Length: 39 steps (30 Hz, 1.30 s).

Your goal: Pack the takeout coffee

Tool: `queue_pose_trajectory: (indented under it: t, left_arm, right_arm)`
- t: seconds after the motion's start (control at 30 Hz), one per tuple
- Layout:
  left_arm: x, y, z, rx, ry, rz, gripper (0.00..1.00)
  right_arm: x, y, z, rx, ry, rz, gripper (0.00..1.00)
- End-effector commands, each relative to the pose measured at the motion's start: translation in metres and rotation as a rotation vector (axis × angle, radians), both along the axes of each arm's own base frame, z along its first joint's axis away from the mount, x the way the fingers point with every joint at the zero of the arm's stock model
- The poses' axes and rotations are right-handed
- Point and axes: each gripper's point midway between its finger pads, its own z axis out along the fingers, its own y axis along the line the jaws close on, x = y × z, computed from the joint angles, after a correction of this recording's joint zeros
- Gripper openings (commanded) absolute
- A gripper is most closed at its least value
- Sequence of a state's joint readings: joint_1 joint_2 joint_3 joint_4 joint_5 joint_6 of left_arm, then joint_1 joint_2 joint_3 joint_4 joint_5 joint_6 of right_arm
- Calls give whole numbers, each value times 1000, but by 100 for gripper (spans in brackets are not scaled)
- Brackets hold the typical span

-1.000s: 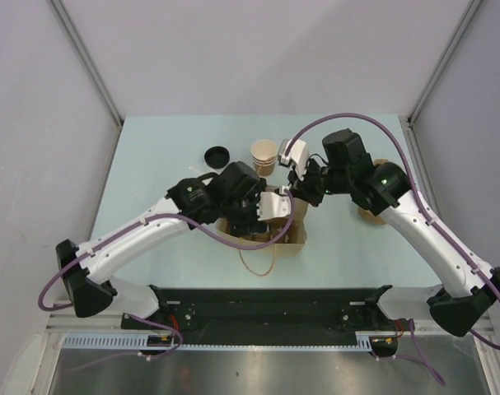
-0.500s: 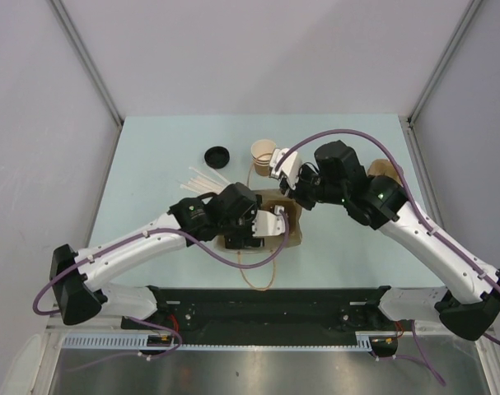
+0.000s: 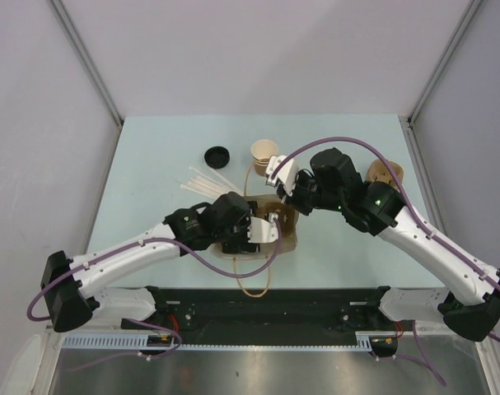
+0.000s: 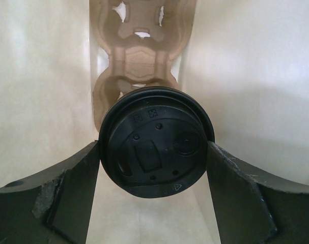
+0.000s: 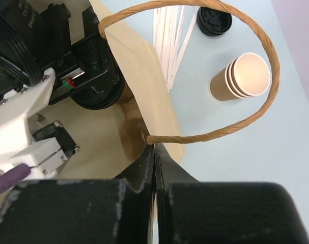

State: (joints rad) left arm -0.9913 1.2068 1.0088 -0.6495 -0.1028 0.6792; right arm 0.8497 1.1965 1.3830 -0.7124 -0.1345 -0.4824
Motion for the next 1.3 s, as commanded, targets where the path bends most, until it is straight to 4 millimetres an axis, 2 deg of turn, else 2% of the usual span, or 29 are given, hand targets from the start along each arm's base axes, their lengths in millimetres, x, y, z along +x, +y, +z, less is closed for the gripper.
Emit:
queue_pose_trajectory:
  t: [0.0, 0.23, 0.57, 0.97, 1.27]
  left_arm:
    - [12, -2, 9, -29, -54, 20, 0]
    - [24, -2, 13, -16, -102, 29, 0]
    - [25, 9, -13, 84, -4, 32, 0]
    - [37, 10, -26, 84, 68, 78, 0]
    - [45, 10, -41, 97, 181, 94, 0]
  right_arm:
    - [-2, 3, 23, 86, -39, -7, 0]
    - [-5, 6, 17, 97, 6, 18, 0]
    - [7, 5, 17, 120, 18, 24, 0]
    - [16, 3, 13, 133, 39, 44, 0]
    - [34, -1, -1, 149, 111, 56, 0]
